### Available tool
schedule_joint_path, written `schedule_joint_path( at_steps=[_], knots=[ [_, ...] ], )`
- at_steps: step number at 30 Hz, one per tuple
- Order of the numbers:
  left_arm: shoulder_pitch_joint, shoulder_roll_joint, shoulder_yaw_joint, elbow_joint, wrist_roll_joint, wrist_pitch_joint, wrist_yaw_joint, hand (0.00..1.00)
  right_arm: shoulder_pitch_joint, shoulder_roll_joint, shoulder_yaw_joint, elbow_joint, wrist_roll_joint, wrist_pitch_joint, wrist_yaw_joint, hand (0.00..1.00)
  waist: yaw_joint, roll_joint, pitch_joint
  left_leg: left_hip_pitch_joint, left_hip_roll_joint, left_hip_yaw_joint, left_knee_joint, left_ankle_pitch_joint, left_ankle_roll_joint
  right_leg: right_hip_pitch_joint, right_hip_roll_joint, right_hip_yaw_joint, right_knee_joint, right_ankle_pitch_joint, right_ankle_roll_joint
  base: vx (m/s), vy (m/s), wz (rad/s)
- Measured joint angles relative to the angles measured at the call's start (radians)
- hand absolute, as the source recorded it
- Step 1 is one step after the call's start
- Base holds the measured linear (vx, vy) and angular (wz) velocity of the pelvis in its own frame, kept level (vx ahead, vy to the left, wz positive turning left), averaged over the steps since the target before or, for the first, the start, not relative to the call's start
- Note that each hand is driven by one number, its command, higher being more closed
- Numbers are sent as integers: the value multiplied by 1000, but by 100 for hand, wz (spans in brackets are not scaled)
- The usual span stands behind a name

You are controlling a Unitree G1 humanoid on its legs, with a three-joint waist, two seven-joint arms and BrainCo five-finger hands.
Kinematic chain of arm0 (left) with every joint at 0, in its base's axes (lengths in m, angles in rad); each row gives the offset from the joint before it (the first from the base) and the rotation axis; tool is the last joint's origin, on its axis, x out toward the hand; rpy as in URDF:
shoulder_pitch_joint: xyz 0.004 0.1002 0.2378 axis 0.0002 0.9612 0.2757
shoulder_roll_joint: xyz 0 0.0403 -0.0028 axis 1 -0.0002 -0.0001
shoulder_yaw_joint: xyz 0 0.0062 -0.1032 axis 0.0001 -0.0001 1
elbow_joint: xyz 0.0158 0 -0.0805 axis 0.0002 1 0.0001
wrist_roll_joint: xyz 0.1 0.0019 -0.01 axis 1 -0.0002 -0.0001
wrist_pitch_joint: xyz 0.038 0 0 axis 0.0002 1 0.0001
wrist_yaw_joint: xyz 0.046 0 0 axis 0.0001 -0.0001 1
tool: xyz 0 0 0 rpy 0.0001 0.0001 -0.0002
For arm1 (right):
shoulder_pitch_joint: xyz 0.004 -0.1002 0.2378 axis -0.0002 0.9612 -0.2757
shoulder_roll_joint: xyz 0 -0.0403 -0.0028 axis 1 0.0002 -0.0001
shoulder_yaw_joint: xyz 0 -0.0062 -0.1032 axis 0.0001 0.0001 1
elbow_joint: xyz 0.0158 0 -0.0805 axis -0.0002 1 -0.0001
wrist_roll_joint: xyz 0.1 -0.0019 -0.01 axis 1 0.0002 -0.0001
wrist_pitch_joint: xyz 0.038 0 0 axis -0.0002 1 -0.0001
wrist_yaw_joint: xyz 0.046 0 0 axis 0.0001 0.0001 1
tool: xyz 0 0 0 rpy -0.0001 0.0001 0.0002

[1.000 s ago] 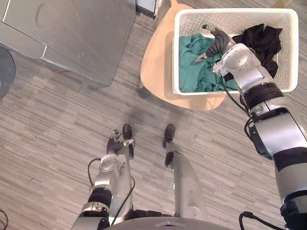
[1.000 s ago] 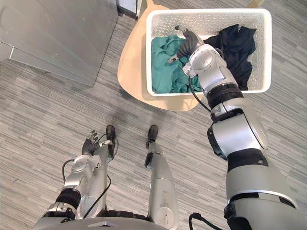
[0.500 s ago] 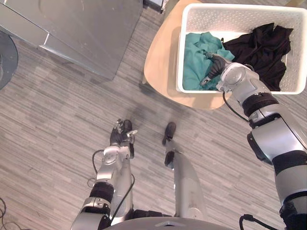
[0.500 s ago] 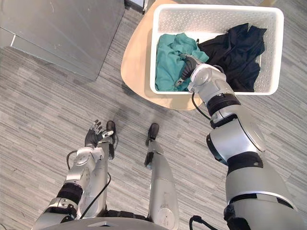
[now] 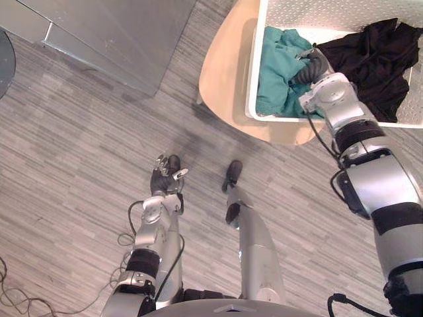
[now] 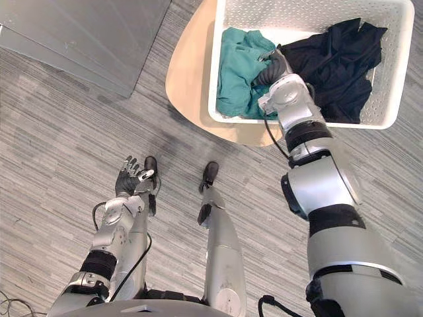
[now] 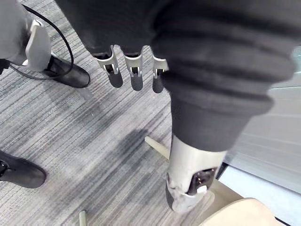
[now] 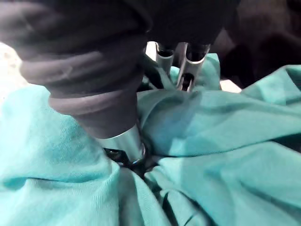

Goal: Pick up the laundry basket with both hands and put the clothes into the washing machine.

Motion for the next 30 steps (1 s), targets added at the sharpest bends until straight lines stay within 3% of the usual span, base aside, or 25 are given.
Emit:
schedule_joint_path(
  at_steps=[6, 12, 19, 27, 30],
  knots=[
    [0, -2, 36, -36, -30, -27, 27, 0, 25, 38, -130, -160, 203, 12, -54, 100, 2, 0, 0, 18, 29, 5, 39, -8, 2, 34, 26, 2, -11, 5, -1, -17, -29, -11],
    [1, -1, 22, -36, -40, -29, 27, 0, -17, 53, -186, -333, 343, -18, -101, 100, -6, -1, 0, 52, 50, 20, 54, -9, 0, 78, 38, -8, -30, 18, 4, -22, -28, -10],
    [8, 10, -56, -36, -37, -31, 26, 0, -4, 53, -246, -545, 344, -20, -117, 100, -18, -8, -1, 91, 54, 22, 52, -9, 0, 122, 41, -17, -42, 30, -1, 11, -2, 1],
    [123, 107, -267, -192, 80, -32, -49, 0, 286, 52, -392, -886, 322, -65, -157, 100, -27, -35, -15, 279, 39, 42, 30, -33, -3, 272, 20, -7, 11, -28, 13, 32, -1, 2],
    [162, 139, -313, -251, 103, -32, -83, 0, 420, 53, -424, -997, 294, -84, -153, 100, -33, -53, -63, 324, 26, 52, 18, -47, 5, 294, 7, -1, 43, -59, 18, 42, 8, 2]
  ],
)
